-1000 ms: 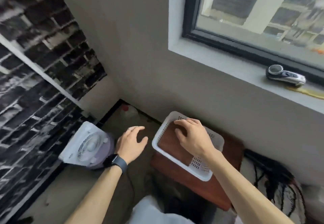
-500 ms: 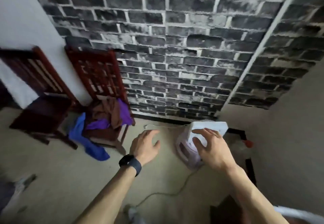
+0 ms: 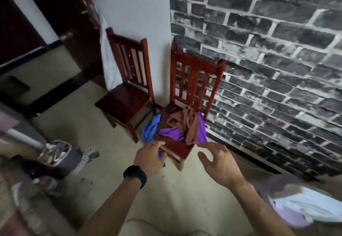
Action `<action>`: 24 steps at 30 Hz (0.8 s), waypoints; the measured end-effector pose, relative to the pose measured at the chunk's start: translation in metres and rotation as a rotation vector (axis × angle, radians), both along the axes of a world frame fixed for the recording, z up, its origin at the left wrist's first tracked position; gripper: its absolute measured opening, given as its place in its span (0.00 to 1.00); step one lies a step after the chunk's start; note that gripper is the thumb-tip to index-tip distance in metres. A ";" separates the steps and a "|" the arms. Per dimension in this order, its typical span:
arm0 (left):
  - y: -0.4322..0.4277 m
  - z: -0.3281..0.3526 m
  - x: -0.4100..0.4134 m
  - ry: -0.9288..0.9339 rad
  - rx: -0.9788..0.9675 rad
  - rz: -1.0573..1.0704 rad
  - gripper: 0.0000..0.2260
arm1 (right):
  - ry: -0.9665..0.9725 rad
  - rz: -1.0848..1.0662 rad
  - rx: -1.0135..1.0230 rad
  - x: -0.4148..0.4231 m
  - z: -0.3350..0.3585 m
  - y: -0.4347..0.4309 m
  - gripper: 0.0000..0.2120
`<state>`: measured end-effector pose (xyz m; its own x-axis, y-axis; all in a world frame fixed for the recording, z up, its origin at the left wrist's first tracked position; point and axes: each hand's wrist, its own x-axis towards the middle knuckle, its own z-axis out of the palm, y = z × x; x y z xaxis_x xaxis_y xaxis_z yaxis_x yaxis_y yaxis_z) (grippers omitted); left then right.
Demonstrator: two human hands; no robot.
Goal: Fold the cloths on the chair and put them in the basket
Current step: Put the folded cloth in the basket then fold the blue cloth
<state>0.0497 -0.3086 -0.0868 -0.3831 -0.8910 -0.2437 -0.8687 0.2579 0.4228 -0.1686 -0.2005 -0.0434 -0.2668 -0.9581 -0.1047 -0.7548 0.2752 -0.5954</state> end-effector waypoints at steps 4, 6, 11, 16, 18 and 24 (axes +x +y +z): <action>-0.062 -0.006 0.033 -0.030 -0.004 0.046 0.19 | -0.031 0.082 0.045 0.026 -0.012 -0.073 0.15; -0.089 -0.011 0.043 -0.020 0.019 0.069 0.20 | -0.040 0.100 0.050 0.034 -0.016 -0.104 0.12; -0.167 -0.026 0.057 -0.017 0.050 0.110 0.20 | -0.036 0.137 0.074 0.046 -0.036 -0.190 0.11; -0.250 -0.032 0.067 -0.033 0.072 0.112 0.18 | -0.039 0.226 0.197 0.051 -0.069 -0.289 0.18; -0.280 -0.037 0.073 -0.054 0.100 0.134 0.20 | -0.051 0.243 0.226 0.056 -0.075 -0.324 0.16; -0.355 -0.052 0.090 -0.102 0.147 0.147 0.19 | -0.058 0.187 0.319 0.072 -0.105 -0.400 0.17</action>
<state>0.1400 -0.6633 -0.1389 -0.2188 -0.8872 -0.4062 -0.9325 0.0676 0.3547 -0.0963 -0.6006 -0.1485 -0.0751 -0.9066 -0.4153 -0.7773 0.3141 -0.5451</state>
